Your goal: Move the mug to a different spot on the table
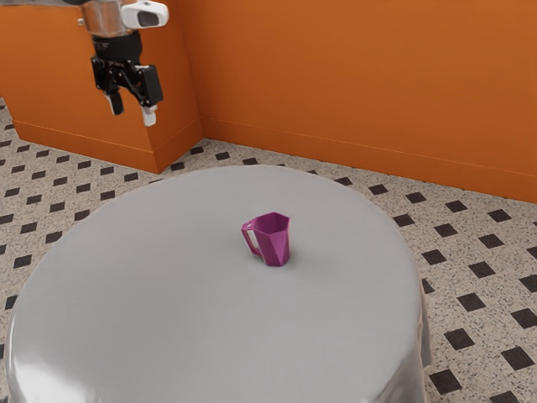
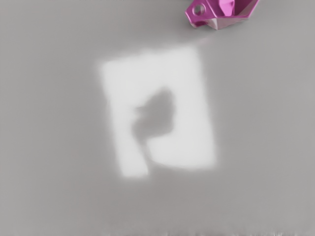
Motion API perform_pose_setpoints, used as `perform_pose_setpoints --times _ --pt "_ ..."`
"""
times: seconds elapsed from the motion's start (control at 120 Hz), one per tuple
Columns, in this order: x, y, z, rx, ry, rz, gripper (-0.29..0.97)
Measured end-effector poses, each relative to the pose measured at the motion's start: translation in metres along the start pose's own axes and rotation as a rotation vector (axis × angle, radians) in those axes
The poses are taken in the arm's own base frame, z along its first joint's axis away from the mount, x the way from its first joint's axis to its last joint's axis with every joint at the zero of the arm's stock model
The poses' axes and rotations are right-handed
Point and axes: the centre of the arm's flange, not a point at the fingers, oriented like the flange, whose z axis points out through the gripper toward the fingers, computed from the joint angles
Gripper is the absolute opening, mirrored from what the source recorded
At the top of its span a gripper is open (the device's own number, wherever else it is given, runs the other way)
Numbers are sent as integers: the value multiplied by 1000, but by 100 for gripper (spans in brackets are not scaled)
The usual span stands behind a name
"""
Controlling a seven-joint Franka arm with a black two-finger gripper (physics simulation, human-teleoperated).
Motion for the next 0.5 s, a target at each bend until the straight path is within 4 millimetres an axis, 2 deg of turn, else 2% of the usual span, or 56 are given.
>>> perform_pose_setpoints --times 0.133,0.233,0.292,0.433,0.5 --pt "-2 13 9 -19 -2 55 68" --pt "0 5 38 -19 -40 83 68" --pt "11 -4 60 -3 -57 134 68" --pt "28 -6 81 20 -44 349 68" --pt "24 -22 109 2 -87 409 68"
